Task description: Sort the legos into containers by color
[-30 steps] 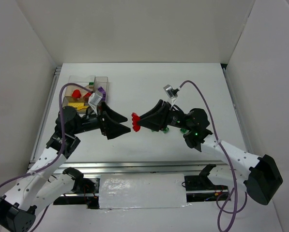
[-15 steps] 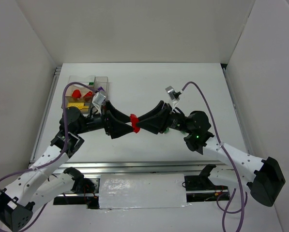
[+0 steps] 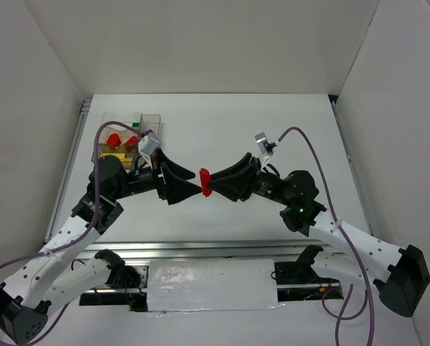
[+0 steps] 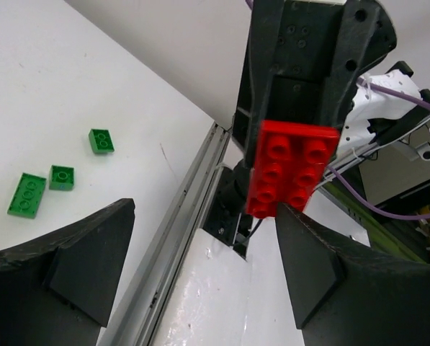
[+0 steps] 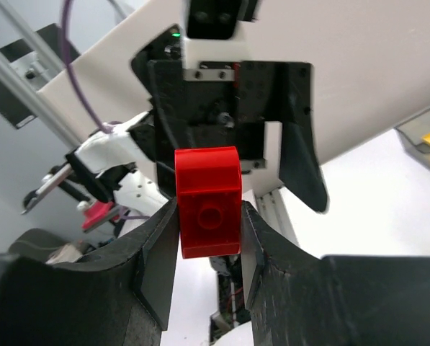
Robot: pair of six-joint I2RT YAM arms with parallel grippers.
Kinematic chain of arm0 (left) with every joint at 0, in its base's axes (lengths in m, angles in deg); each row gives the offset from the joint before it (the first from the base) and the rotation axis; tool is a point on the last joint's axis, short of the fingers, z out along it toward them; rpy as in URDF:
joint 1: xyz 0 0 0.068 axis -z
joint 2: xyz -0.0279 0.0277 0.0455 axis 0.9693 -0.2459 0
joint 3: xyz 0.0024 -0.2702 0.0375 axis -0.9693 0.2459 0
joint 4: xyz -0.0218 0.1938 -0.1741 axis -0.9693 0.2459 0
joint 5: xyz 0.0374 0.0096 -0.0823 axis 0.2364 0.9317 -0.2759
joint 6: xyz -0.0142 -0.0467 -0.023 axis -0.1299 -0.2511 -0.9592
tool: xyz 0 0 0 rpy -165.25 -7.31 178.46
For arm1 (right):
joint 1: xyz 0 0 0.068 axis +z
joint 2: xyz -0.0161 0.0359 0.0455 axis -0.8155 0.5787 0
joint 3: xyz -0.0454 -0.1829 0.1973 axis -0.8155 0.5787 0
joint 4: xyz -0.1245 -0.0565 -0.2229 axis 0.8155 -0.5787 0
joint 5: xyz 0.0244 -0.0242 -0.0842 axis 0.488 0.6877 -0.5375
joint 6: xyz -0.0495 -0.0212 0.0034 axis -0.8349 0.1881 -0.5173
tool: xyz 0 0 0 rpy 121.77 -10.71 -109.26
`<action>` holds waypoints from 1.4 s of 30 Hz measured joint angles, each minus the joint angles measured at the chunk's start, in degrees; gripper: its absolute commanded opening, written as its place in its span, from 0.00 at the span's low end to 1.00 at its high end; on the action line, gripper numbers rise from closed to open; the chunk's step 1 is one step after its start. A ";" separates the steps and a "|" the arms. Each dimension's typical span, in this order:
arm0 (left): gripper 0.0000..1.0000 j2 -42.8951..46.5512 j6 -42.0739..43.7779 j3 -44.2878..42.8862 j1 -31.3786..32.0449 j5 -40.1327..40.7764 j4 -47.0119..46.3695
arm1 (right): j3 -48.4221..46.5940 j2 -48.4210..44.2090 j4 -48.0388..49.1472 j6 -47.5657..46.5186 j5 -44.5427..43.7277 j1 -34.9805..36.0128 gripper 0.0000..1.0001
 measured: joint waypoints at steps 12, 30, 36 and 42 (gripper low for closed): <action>0.95 0.98 0.72 -2.25 0.22 -2.27 -0.42 | 2.19 -2.34 -4.76 -3.19 -5.29 -0.04 0.00; 0.86 -2.80 -3.72 -0.72 0.72 -5.31 -8.26 | 0.50 1.20 -0.98 -2.19 -1.70 -0.04 0.00; 0.74 -2.93 -4.07 -0.17 1.03 -6.36 -10.16 | -0.44 2.40 -0.74 -2.12 -1.70 -0.04 0.00; 0.61 -3.80 -5.07 0.28 1.16 -7.23 -11.98 | -1.53 3.91 -0.33 -1.81 -1.46 -0.04 0.00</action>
